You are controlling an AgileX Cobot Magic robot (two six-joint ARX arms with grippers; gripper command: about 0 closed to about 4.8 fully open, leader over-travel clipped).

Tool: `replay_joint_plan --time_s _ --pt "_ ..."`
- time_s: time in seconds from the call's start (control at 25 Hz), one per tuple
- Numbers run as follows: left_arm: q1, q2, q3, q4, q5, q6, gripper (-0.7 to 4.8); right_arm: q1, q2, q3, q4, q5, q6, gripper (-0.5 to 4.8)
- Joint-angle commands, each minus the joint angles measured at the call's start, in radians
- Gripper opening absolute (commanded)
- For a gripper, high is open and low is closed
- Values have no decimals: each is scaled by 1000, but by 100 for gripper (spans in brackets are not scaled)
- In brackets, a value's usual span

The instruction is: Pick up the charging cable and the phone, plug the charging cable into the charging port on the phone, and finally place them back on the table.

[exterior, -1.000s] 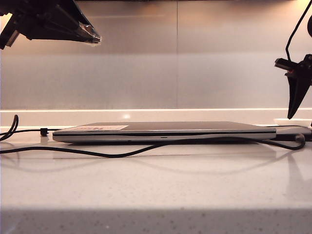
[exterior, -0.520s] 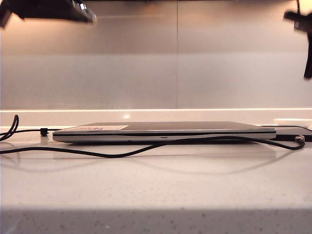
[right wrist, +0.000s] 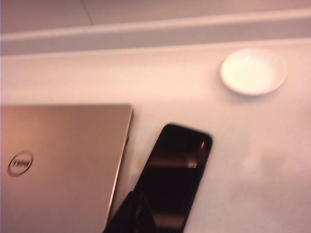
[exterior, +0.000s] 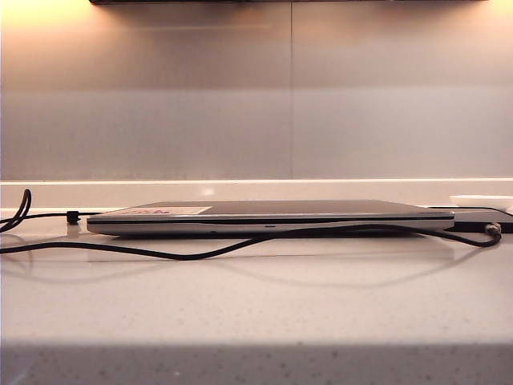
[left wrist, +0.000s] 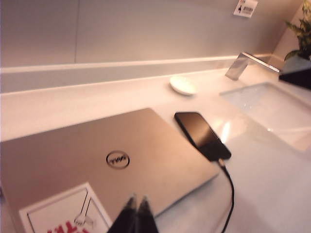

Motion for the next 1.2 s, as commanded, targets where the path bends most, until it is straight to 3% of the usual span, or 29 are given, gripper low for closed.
replay_joint_plan --time_s 0.04,0.28,0.44,0.64,1.2 --pt "0 -64 -60 -16 1 9 -6 -1 -102 -88 37 -34 -4 -1" --pt "3 -137 -144 0 1 9 -6 -1 -223 -229 138 -92 -4 -1" --pt "3 -145 -223 95 1 8 -6 -1 -285 -342 201 -91 -3 0" --pt "3 -145 -333 244 1 16 -6 -2 -288 -356 159 -91 0 0" --pt "11 -154 -376 346 1 62 -6 -2 -289 -356 156 -91 0 0"
